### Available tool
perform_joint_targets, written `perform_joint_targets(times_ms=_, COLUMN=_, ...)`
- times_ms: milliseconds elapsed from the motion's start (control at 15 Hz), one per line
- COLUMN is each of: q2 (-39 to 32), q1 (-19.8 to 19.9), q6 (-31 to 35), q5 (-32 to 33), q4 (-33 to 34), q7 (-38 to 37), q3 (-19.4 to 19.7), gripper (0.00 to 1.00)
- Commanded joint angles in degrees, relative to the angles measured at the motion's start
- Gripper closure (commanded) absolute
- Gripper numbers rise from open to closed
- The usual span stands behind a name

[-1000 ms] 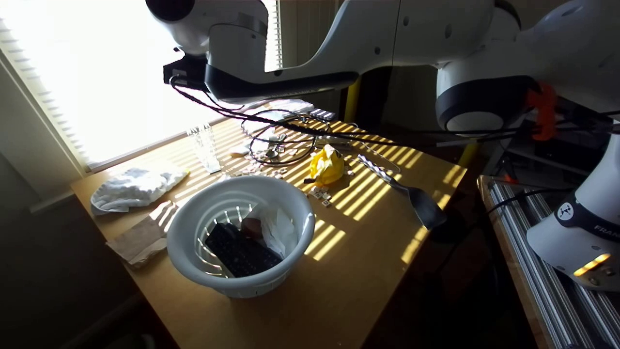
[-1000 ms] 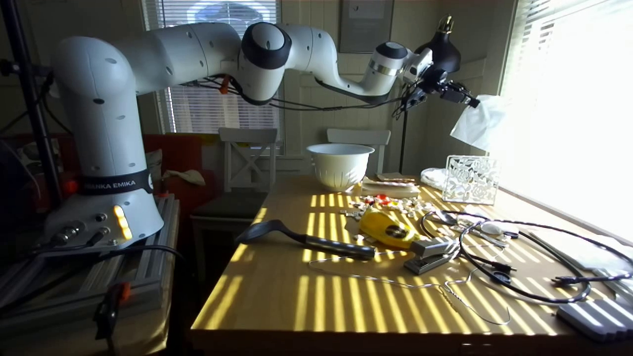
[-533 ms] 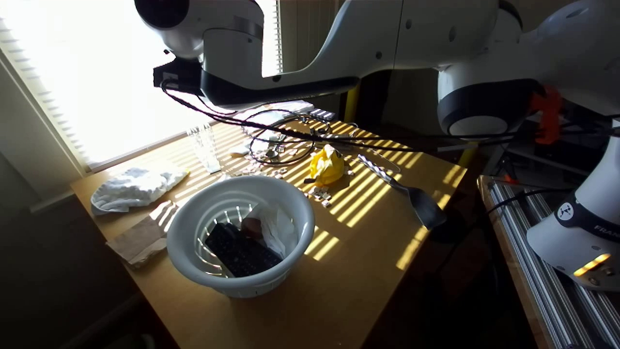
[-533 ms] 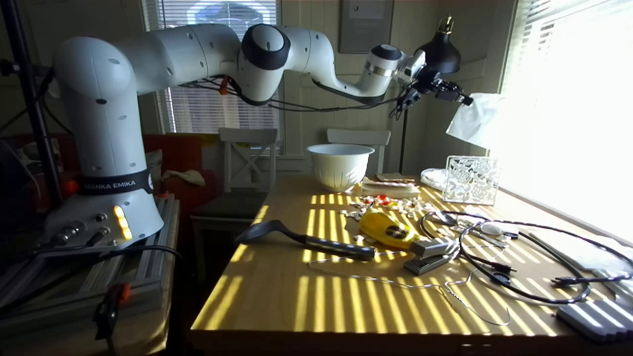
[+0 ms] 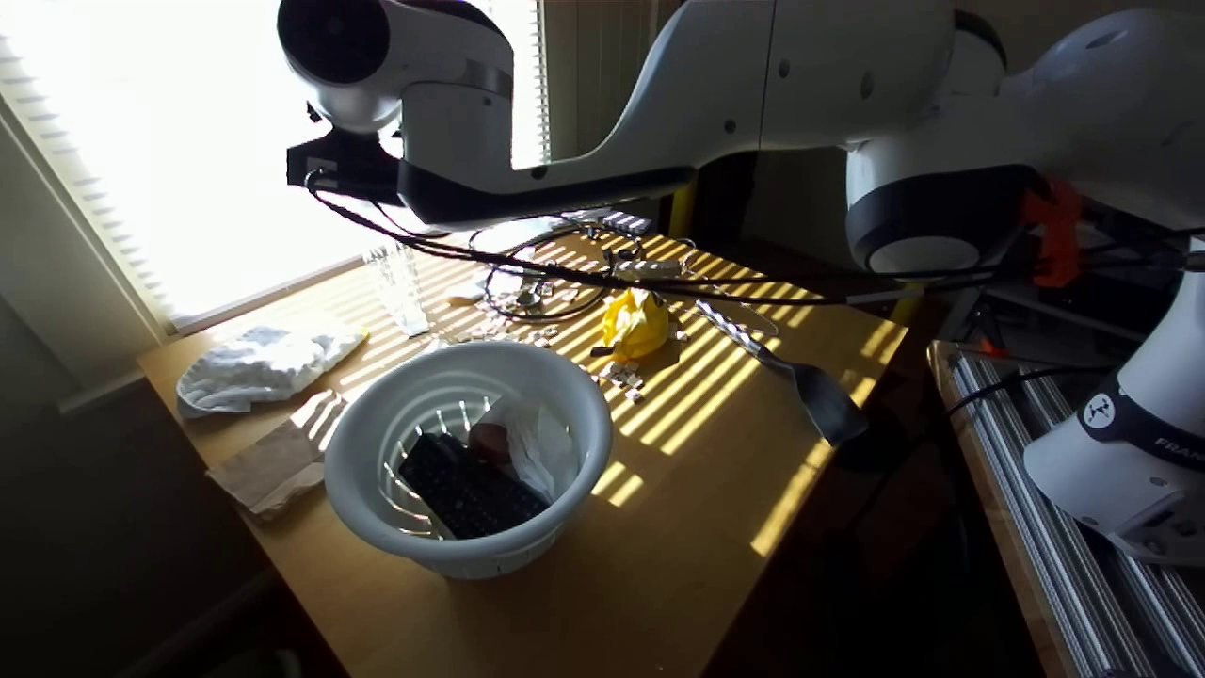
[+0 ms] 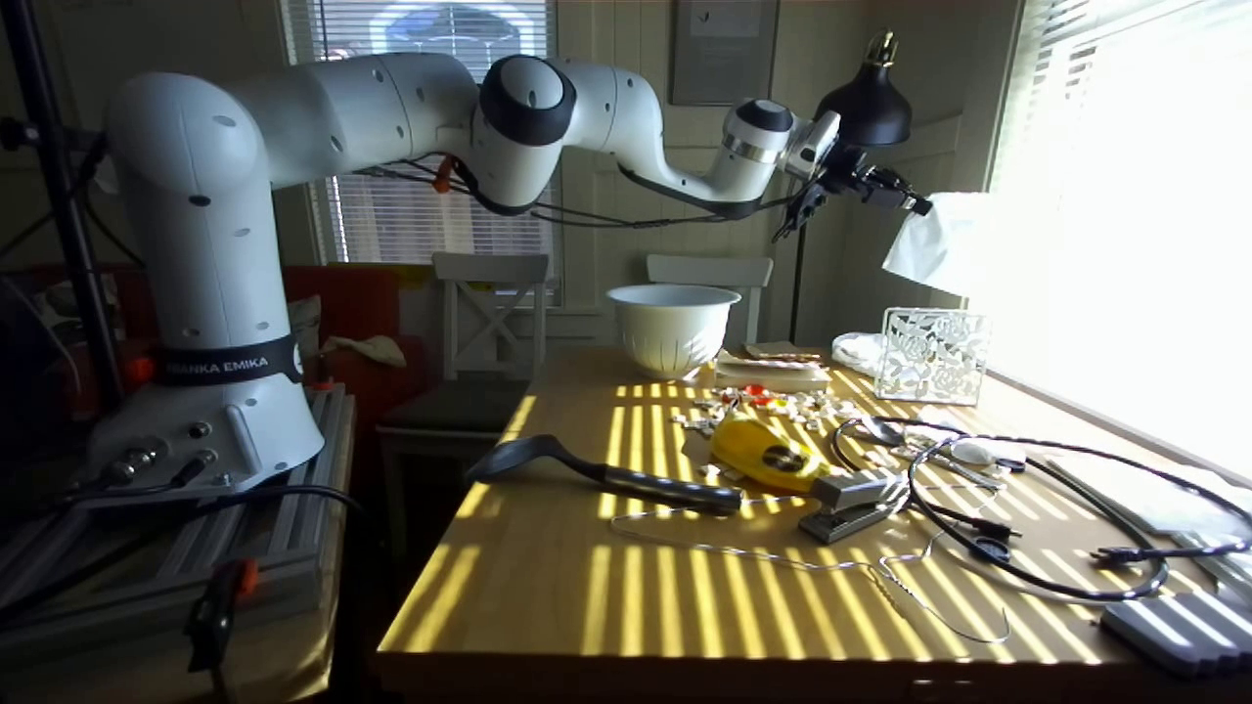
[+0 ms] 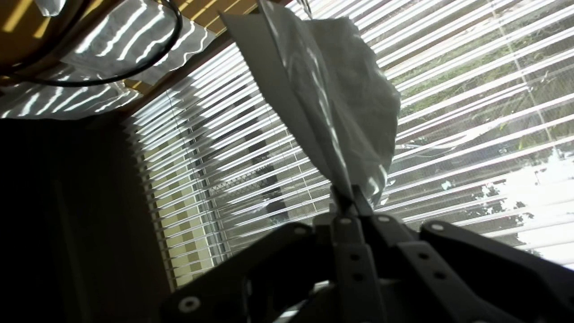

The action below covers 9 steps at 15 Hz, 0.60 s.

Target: Pick up the tissue, then place it on the white stand

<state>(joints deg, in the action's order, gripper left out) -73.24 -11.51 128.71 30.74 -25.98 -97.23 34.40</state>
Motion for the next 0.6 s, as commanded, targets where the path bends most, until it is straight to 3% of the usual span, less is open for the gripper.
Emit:
perform_joint_targets(times_ms=0, q2=-1.20, q1=0.23, q6=-0.48, q5=0.30, q4=1.36, q7=-3.06, q3=0.33, gripper=1.00)
perform_joint_targets(times_ms=533, q2=-1.80, q1=0.17, q6=-3.21, q5=-0.06, q4=1.37, q7=-4.56, q3=-0.17, gripper=1.00)
